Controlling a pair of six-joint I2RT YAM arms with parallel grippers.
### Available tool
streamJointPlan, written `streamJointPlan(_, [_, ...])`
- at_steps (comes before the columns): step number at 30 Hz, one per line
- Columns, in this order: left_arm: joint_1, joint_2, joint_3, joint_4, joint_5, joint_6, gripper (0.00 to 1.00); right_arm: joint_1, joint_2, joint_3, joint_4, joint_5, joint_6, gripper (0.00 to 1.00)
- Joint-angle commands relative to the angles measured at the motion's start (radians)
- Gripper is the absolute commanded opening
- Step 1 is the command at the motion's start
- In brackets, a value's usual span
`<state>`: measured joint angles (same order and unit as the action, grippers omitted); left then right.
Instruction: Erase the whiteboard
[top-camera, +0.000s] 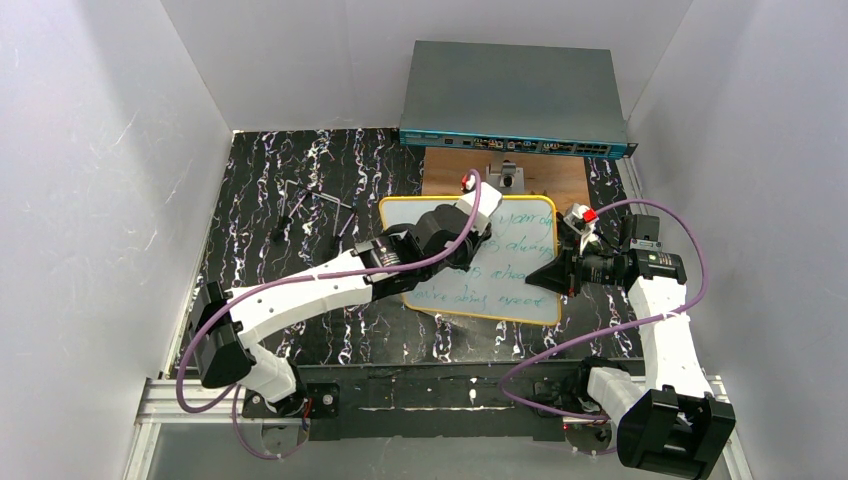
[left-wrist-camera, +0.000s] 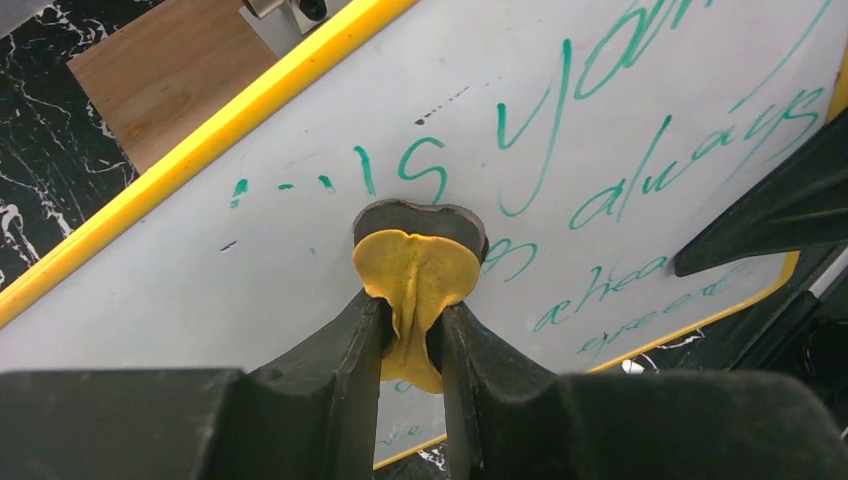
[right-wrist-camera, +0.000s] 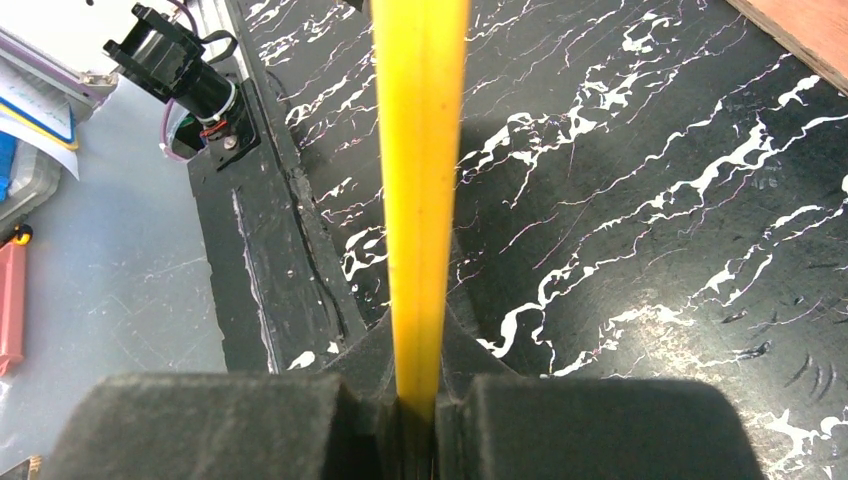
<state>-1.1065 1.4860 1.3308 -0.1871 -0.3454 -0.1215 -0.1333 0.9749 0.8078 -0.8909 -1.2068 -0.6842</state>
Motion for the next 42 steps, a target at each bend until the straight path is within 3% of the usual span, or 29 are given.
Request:
streamJointPlan(1, [0.068, -0.028, 0.024, -0.001, -0.071, -0.005, 0.0, 0.009, -0.021, 0.01, 0.003, -0.038, -0.047, 0.01])
streamJointPlan(5, [0.149, -0.077, -0.017, 0.003, -0.049, -0.033, 0.0, 0.008, -0.027, 0.01, 0.001, -0.04, -0.048, 0.01])
streamJointPlan(11, [0.164, -0.091, -0.02, 0.001, 0.017, -0.042, 0.0, 0.008, -0.026, 0.011, 0.001, -0.039, -0.048, 0.01])
streamJointPlan(20, [0.028, -0.025, 0.045, 0.028, 0.046, -0.008, 0.0, 0.008, -0.019, 0.01, 0.003, -0.038, -0.049, 0.01])
streamJointPlan(26, [0.021, 0.028, 0.106, 0.016, -0.029, 0.007, 0.0, 0.007, -0.02, 0.01, 0.001, -0.038, -0.049, 0.01])
streamJointPlan(29, [0.058, 0.009, 0.08, 0.026, -0.118, -0.008, 0.0, 0.006, -0.022, 0.011, 0.001, -0.038, -0.049, 0.01])
streamJointPlan(33, [0.148, -0.057, 0.023, 0.03, -0.123, -0.073, 0.0, 0.007, -0.021, 0.011, 0.0, -0.04, -0.05, 0.01])
streamJointPlan(42, [0.155, -0.052, 0.03, 0.025, 0.021, -0.098, 0.0, 0.007, -0.018, 0.011, 0.0, -0.038, -0.051, 0.01])
